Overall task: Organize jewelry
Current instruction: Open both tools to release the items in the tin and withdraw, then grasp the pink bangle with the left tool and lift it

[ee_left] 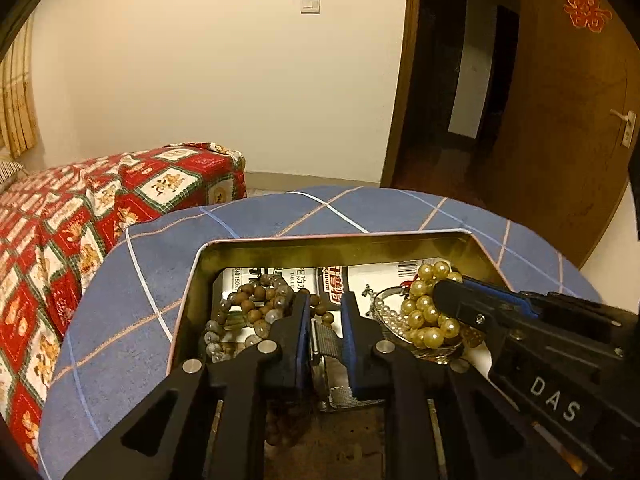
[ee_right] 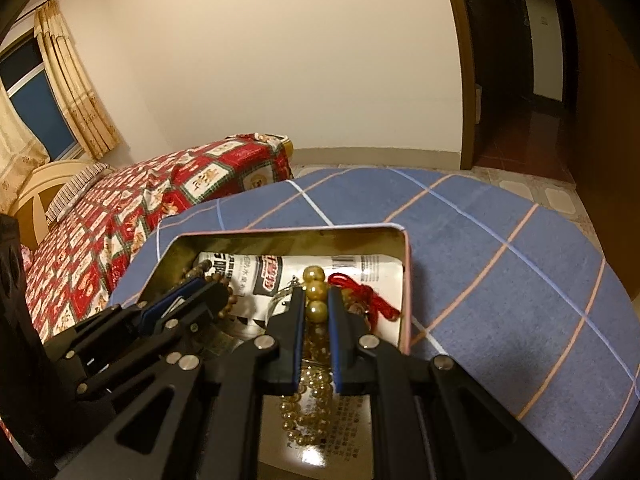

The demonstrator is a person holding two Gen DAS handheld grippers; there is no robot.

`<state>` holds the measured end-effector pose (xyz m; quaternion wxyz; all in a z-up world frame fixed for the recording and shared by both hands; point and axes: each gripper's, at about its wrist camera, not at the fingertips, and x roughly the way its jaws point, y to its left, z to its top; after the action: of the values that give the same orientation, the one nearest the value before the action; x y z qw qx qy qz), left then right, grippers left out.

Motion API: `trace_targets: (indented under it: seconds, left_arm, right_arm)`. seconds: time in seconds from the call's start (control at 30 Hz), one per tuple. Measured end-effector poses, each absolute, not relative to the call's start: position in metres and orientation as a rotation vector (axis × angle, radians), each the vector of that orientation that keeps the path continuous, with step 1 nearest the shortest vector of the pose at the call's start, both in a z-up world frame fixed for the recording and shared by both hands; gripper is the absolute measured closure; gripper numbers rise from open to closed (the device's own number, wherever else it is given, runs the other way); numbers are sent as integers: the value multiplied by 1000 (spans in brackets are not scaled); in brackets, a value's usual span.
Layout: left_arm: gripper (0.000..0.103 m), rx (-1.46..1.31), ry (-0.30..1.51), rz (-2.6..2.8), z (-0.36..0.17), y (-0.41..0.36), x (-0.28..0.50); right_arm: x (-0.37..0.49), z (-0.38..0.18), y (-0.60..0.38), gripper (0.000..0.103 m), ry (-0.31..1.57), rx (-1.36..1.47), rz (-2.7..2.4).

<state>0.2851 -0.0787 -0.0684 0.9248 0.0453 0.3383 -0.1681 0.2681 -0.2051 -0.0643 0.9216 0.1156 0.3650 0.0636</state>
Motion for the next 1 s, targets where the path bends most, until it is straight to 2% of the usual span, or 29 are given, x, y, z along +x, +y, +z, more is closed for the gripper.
trace_targets:
  seconds: [0.07, 0.13, 0.17, 0.2, 0.23, 0.27, 0.3, 0.33, 0.5, 0.9, 1.0]
  left_arm:
    - [85, 108, 688, -343, -69, -80, 284]
    - [84, 114, 690, -341, -68, -81, 284]
    - [82, 113, 699, -344, -66, -80, 283]
    - [74, 111, 707, -348, -65, -79, 283]
    - [68, 109, 712, -352, -64, -78, 283]
    - [55, 106, 710, -353, -62, -77, 281]
    - [43, 105, 698, -348, -58, -76, 278]
    - [39, 109, 680, -334, -55, -75, 275]
    - [37, 106, 652, -309, -42, -66, 263]
    - [37, 53, 691, -268, -37, -28, 215]
    - [37, 61, 701, -261, -39, -22, 200]
  right_arm:
    - [269, -65, -204, 88, 746, 234, 137]
    - [269, -66, -204, 83, 737, 244, 148]
    - [268, -66, -204, 82, 737, 247, 146]
    - [268, -65, -206, 80, 738, 256, 148]
    - [267, -63, -208, 68, 732, 272, 152]
    - [265, -60, -210, 60, 720, 294, 162]
    - [261, -55, -212, 42, 696, 319, 171]
    - [257, -50, -214, 32, 671, 329, 170]
    - [238, -33, -216, 34, 611, 307, 120]
    - [199, -41, -219, 34, 701, 301, 76]
    - [187, -44, -215, 39, 719, 291, 84]
